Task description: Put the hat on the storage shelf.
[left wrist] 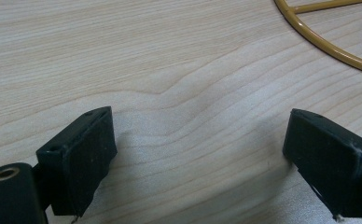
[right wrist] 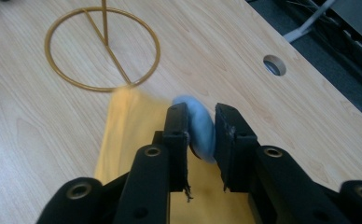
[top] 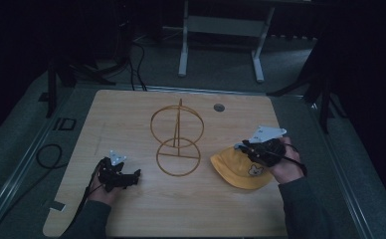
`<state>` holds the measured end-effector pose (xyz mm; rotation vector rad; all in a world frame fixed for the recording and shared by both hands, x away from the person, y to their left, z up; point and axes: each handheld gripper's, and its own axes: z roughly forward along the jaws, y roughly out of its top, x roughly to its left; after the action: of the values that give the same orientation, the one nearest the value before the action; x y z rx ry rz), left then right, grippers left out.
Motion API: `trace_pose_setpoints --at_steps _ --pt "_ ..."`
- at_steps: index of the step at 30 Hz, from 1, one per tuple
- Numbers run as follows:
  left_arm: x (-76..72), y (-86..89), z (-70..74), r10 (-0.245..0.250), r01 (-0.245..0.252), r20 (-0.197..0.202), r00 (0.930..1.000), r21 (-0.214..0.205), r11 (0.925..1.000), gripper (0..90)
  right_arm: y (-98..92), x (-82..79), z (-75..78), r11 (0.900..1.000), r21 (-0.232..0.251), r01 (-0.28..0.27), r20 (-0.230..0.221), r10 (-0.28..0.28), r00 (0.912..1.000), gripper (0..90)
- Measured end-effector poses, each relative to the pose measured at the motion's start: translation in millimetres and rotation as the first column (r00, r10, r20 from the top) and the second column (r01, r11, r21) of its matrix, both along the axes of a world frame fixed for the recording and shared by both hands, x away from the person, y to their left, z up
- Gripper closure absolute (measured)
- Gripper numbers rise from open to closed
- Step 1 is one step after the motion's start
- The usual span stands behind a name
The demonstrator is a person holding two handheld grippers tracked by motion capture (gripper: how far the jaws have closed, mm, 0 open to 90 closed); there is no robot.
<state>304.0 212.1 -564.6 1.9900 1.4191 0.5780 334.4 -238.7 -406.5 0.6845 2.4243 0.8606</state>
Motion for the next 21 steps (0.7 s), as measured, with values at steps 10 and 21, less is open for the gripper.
trace_pose_setpoints --at_steps 10,21 --pt "0.0 0.0 0.0 0.0 0.0 0.0 1.0 0.0 1.0 9.6 -16.2 3.6 8.7 0.9995 0.025 0.018 -0.047 -0.017 0.9988 60.2" --pt "0.1 0.0 0.0 0.0 0.0 0.001 1.0 0.001 1.0 9.6 -39.7 12.6 4.5 0.9965 -0.036 0.075 -0.112 -0.079 0.9906 53.3"
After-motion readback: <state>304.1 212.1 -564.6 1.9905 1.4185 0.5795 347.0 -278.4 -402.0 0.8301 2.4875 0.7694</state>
